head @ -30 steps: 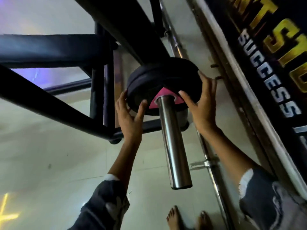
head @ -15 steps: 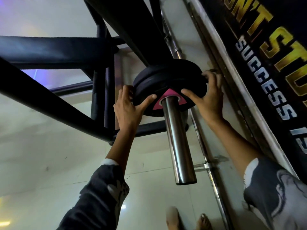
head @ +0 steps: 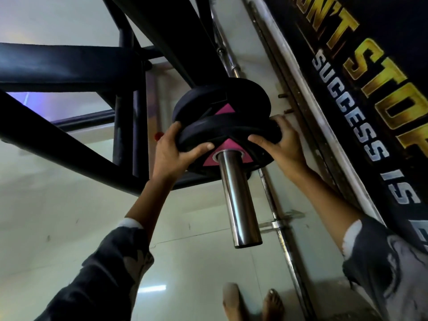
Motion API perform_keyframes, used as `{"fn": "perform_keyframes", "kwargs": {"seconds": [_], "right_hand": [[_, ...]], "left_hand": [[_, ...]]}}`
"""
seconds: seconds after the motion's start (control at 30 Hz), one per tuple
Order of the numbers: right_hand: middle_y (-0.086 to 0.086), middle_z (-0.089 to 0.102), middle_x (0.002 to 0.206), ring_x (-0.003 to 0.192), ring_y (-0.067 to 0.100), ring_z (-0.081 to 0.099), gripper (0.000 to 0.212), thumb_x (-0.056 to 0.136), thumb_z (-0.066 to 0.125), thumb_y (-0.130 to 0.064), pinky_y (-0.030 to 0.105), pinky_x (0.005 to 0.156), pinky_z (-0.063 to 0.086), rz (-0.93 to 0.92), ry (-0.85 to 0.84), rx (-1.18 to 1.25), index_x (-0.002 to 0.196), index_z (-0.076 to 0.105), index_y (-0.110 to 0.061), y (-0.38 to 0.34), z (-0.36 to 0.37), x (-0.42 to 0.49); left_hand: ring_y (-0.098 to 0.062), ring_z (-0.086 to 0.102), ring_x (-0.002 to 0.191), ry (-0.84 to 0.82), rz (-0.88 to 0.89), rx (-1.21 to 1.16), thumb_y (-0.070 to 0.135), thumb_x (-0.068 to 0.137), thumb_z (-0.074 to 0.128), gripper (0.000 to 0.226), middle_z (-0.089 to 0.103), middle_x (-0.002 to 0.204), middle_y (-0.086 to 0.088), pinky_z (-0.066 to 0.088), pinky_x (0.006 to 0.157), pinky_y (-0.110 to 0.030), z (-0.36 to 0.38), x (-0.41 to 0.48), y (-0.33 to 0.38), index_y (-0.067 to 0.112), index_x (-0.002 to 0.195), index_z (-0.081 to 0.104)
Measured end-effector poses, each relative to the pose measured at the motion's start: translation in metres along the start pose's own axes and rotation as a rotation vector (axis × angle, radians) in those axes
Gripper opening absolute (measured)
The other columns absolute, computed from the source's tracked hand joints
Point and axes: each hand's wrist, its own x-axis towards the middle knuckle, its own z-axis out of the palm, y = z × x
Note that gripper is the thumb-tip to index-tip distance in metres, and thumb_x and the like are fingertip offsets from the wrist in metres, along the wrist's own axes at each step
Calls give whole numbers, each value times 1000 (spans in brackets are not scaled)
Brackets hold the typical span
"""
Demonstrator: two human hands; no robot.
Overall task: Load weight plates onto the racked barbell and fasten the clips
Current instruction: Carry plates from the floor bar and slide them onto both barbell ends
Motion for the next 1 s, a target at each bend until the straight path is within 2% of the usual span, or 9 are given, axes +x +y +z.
{"fn": "perform_keyframes", "kwargs": {"seconds": [0.13, 0.27, 0.4, 0.5, 0.63, 0.8, 0.87, 0.93, 1.0], "right_hand": [[-12, 66, 85, 81, 0, 63, 51, 57, 83, -40, 18, 74, 50, 10, 48, 75, 98, 66, -15, 4, 5, 4], [-20, 64, 69, 73, -11, 60, 48, 56, 75, -45, 7, 66, 46, -60, 129, 102, 92, 63, -16, 0, 6, -18], [-27, 64, 65, 64, -10, 56, 46, 53, 74, -61, 6, 61, 42, -34, 183, 166, 74, 57, -25, -3, -1, -82], [-24, 57, 55, 52, -7, 45, 43, 52, 73, -66, 7, 52, 34, 23, 232, 142, 62, 47, -32, -9, -11, -141], [-23, 56, 51, 48, -6, 45, 33, 51, 76, -49, 9, 48, 35, 55, 269, 113, 56, 48, -31, -25, -27, -228], [-12, 56, 48, 49, 6, 53, 44, 49, 73, -68, 23, 49, 43, 27, 240, 65, 54, 57, -27, -94, -44, -310], [2, 55, 49, 49, 19, 52, 60, 47, 70, -74, 33, 48, 43, -16, 220, 52, 54, 56, -16, -141, -46, -336], [-11, 51, 48, 47, 1, 48, 52, 45, 71, -70, 25, 47, 39, -68, 205, 36, 57, 60, -20, -190, -44, -359], [-11, 55, 50, 47, 2, 51, 63, 47, 69, -72, 22, 47, 39, -145, 188, 28, 62, 66, -11, -236, -37, -376]], "left_hand": [[1, 67, 79, 79, 2, -160, 45, 61, 79, 53, 69, 86, 8, 52, 72, -17, 13, 5, 2, 7, 97, 68], [1, 65, 72, 193, 49, -137, 61, 54, 77, 61, 70, 81, 4, 53, 67, -19, 18, -18, 1, 10, 89, 70], [10, 54, 57, 191, 73, -148, 63, 53, 76, 54, 61, 66, 16, 45, 56, -14, 19, -77, 9, 16, 77, 65], [4, 50, 54, 172, 2, -137, 70, 49, 74, 64, 63, 58, 3, 48, 54, -26, 18, -133, 21, 10, 64, 61], [-11, 64, 58, 66, -31, -138, 69, 52, 74, 67, 70, 66, -8, 55, 56, -36, 5, -209, 46, 5, 68, 66], [11, 60, 62, 62, -64, -244, 68, 50, 74, 43, 65, 59, 21, 47, 57, -10, -50, -293, 108, 32, 72, 63], [9, 63, 65, 130, -66, -260, 70, 46, 75, 48, 68, 65, 25, 50, 61, -13, -88, -323, 139, 33, 75, 65], [3, 63, 66, 205, -53, -241, 74, 43, 75, 53, 69, 66, 24, 51, 63, -20, -131, -351, 167, 32, 75, 67], [4, 60, 63, 268, -25, -213, 74, 44, 74, 52, 67, 62, 23, 49, 59, -19, -171, -374, 190, 31, 73, 67]]}}
